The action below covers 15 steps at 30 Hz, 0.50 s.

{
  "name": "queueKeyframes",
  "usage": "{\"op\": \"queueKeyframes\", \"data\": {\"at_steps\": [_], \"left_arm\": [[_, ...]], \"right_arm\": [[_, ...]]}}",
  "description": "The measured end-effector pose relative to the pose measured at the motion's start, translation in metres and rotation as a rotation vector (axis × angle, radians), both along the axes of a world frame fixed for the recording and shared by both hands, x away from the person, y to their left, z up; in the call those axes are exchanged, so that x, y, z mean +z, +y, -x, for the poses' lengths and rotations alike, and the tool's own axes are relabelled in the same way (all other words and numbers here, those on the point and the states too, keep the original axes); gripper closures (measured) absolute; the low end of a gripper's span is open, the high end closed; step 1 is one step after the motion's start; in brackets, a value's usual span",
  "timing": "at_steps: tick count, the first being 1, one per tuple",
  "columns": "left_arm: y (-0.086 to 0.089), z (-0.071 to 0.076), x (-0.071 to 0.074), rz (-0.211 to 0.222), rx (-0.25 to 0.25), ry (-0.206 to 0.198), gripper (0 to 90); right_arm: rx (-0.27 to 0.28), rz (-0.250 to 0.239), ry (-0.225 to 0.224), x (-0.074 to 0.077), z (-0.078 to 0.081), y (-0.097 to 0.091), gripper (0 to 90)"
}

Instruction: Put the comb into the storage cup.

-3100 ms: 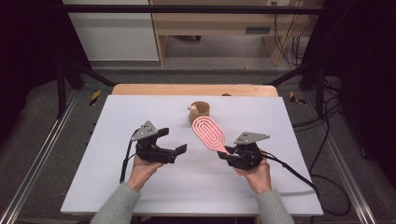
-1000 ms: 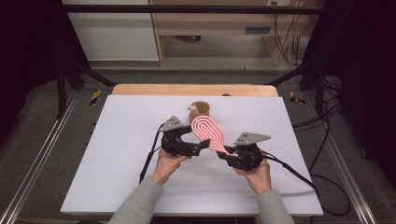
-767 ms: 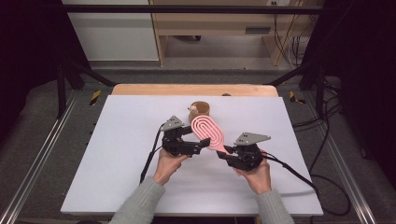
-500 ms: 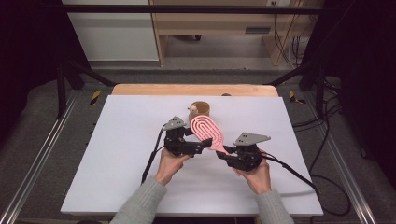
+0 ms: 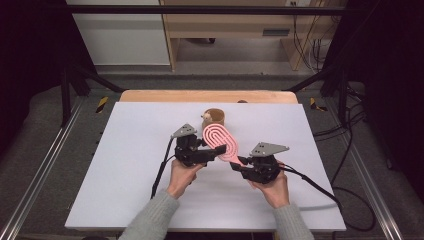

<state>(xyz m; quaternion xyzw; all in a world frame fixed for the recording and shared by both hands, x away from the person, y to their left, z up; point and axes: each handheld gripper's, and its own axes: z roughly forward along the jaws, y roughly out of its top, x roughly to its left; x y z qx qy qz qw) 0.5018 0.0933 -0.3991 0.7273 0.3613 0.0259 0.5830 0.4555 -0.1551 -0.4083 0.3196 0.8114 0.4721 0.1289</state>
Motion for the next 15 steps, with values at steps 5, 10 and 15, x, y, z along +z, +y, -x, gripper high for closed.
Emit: {"op": "queueKeyframes", "data": {"at_steps": [5,10,15], "left_arm": [[0.001,-0.0006,-0.0001,0.02,-0.009,0.019,36.8],[0.0014,-0.0003,-0.0005,0.023,-0.008,0.026,39.6],[0.0023,0.0002,0.0001,0.04,-0.006,0.033,42.8]], "right_arm": [[0.002,-0.001,0.001,-0.0004,-0.0002,0.0004,69.9],[0.002,0.003,0.005,-0.0014,-0.0006,0.0012,70.0],[0.005,0.006,0.011,-0.0023,-0.001,0.0019,70.2]]}}
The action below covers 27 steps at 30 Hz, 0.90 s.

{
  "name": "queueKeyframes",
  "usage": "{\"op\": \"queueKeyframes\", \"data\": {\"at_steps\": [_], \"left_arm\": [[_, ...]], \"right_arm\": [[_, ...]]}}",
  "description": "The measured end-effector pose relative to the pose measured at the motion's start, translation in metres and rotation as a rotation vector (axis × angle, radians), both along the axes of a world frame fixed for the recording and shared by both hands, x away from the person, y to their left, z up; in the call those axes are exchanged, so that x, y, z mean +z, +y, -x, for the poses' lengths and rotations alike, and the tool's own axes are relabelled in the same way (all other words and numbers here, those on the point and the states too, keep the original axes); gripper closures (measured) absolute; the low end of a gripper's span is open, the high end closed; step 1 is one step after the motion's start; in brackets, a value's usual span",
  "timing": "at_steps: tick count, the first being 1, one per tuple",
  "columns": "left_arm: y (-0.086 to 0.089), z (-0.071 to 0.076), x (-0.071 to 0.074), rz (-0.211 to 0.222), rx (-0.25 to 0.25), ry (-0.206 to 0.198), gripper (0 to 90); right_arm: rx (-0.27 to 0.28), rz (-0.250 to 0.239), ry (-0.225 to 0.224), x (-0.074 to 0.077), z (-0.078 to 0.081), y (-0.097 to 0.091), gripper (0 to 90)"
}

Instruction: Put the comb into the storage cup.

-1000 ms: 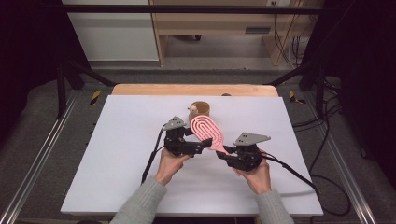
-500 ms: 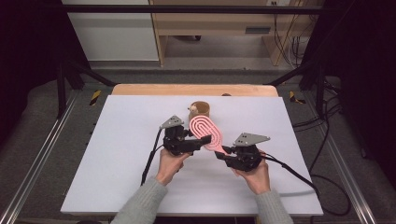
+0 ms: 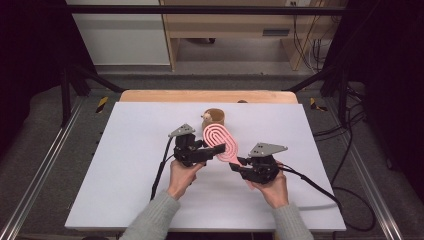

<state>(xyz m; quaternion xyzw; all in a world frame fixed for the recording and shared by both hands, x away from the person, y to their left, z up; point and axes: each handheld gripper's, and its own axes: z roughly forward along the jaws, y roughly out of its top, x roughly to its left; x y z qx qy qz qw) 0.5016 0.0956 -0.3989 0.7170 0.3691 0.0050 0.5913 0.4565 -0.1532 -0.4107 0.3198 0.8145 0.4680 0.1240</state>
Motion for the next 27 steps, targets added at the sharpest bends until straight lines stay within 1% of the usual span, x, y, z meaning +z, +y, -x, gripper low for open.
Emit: {"op": "queueKeyframes", "data": {"at_steps": [9,17,21,27], "left_arm": [[0.0008,0.0006,0.0014,0.017,0.005,0.013,47.5],[0.0008,0.0022,0.0031,0.035,0.005,0.012,50.7],[0.0002,0.0034,0.0039,0.054,0.005,0.012,52.9],[-0.0013,0.0055,0.0056,0.069,-0.007,0.006,57.0]], "right_arm": [[0.006,0.01,0.007,-0.0016,-0.0006,0.0015,70.4],[0.009,0.012,0.012,-0.0018,-0.0006,0.0022,70.7],[0.009,0.012,0.012,-0.0017,-0.0005,0.0023,70.9],[0.013,0.015,0.012,-0.002,-0.0007,0.0027,71.3]]}}
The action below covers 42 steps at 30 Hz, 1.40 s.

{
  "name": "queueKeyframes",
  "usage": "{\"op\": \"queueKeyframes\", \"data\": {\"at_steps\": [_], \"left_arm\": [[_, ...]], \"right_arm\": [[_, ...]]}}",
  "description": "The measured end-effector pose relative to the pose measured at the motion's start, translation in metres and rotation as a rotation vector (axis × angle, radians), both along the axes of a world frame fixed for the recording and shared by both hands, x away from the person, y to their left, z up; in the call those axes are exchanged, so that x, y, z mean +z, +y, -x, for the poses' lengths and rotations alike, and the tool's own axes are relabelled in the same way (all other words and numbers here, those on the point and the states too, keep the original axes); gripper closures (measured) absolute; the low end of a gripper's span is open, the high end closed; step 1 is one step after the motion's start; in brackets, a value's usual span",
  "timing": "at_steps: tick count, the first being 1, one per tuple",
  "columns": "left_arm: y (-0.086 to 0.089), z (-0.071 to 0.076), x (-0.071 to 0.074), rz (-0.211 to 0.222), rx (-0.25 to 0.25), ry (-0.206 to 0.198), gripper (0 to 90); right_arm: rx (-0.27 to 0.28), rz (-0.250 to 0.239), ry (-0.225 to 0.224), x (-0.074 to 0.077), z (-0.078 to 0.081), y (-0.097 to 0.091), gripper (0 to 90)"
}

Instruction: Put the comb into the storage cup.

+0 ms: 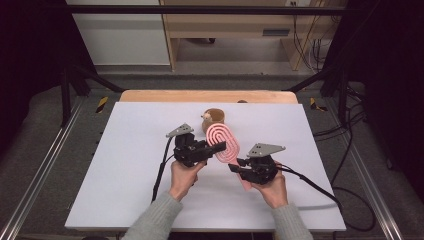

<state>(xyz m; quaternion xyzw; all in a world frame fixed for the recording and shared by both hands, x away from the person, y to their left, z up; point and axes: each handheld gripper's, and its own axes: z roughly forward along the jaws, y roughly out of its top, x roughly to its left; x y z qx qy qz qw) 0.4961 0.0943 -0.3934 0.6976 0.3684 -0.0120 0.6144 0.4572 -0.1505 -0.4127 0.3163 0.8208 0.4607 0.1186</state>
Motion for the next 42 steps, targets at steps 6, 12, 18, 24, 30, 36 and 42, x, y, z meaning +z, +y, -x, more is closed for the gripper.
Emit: {"op": "queueKeyframes", "data": {"at_steps": [6,12,18,24,30,36,42], "left_arm": [[-0.001,0.003,0.001,0.019,-0.016,-0.016,59.5],[-0.004,0.006,0.003,0.035,-0.033,-0.037,61.7],[-0.004,0.008,0.004,0.037,-0.045,-0.054,62.4],[-0.006,0.012,0.006,0.029,-0.046,-0.079,62.9],[-0.007,0.014,0.008,0.035,-0.037,-0.091,62.9],[-0.004,0.014,0.011,0.02,-0.006,-0.109,63.0],[0.0,0.013,0.012,-0.001,0.016,-0.115,63.1]], "right_arm": [[0.002,-0.003,-0.001,0.0,0.0,0.0,71.5],[0.008,-0.003,0.005,-0.001,-0.001,0.001,71.5],[0.013,-0.009,0.009,-0.001,-0.001,0.001,71.4],[0.018,-0.018,0.013,-0.002,-0.001,0.001,70.9],[0.019,-0.022,0.004,-0.001,-0.001,0.001,70.3],[0.019,-0.031,0.001,-0.001,-0.001,0.001,62.0],[0.003,-0.065,-0.021,0.001,-0.001,-0.001,45.9]]}}
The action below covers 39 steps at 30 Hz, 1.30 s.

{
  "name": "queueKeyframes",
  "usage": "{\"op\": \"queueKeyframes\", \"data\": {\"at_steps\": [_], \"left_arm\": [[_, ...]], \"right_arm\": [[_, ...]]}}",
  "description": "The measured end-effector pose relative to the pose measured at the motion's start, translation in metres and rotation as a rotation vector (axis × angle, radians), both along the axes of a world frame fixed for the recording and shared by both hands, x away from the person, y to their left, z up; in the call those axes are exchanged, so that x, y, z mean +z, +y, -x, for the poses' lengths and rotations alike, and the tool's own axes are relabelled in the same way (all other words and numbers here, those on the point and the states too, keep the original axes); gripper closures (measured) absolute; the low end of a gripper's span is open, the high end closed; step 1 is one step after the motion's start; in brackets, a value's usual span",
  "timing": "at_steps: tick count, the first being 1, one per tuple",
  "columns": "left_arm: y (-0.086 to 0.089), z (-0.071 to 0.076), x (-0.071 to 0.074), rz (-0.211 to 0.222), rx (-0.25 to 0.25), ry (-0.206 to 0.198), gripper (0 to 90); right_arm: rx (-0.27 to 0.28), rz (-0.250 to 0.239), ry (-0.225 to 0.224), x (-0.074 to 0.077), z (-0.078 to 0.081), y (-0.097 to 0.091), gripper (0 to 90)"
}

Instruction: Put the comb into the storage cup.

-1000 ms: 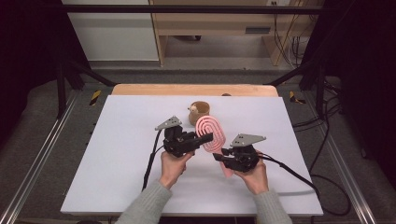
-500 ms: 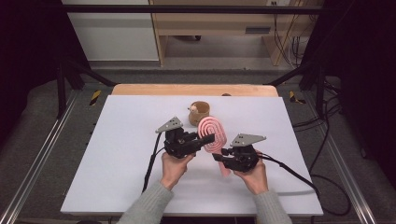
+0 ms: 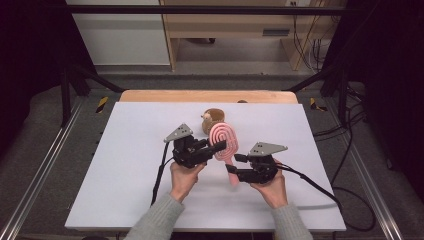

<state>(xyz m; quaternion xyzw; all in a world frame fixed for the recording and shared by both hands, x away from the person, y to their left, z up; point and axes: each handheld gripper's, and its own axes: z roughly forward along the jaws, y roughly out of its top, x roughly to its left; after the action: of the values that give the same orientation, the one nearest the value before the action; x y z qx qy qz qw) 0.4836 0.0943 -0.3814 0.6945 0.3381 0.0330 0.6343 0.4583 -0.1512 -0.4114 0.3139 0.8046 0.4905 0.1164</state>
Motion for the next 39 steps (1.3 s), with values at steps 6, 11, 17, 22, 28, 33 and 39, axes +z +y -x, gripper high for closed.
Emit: {"op": "queueKeyframes", "data": {"at_steps": [6,11,17,22,28,33,39], "left_arm": [[0.003,-0.002,0.001,-0.006,0.02,-0.01,63.1],[0.007,-0.003,0.004,-0.025,0.04,-0.028,63.1],[0.013,-0.005,0.01,-0.038,0.061,-0.048,63.1],[0.018,-0.006,0.017,-0.042,0.076,-0.064,63.1],[0.022,-0.008,0.028,-0.044,0.09,-0.089,63.0],[0.026,-0.009,0.034,-0.048,0.099,-0.103,63.0],[0.029,-0.012,0.04,-0.047,0.105,-0.11,63.0]], "right_arm": [[-0.034,-0.027,-0.043,0.003,0.0,-0.003,26.9],[-0.059,-0.05,-0.059,0.004,-0.002,-0.008,16.2],[-0.082,-0.054,-0.07,0.003,-0.003,-0.013,5.7],[-0.097,-0.051,-0.063,0.002,-0.005,-0.017,1.4],[-0.113,-0.059,-0.064,0.001,-0.007,-0.025,0.3],[-0.114,-0.071,-0.057,-0.001,-0.008,-0.033,0.3],[-0.107,-0.087,-0.062,-0.003,-0.01,-0.045,0.1]]}}
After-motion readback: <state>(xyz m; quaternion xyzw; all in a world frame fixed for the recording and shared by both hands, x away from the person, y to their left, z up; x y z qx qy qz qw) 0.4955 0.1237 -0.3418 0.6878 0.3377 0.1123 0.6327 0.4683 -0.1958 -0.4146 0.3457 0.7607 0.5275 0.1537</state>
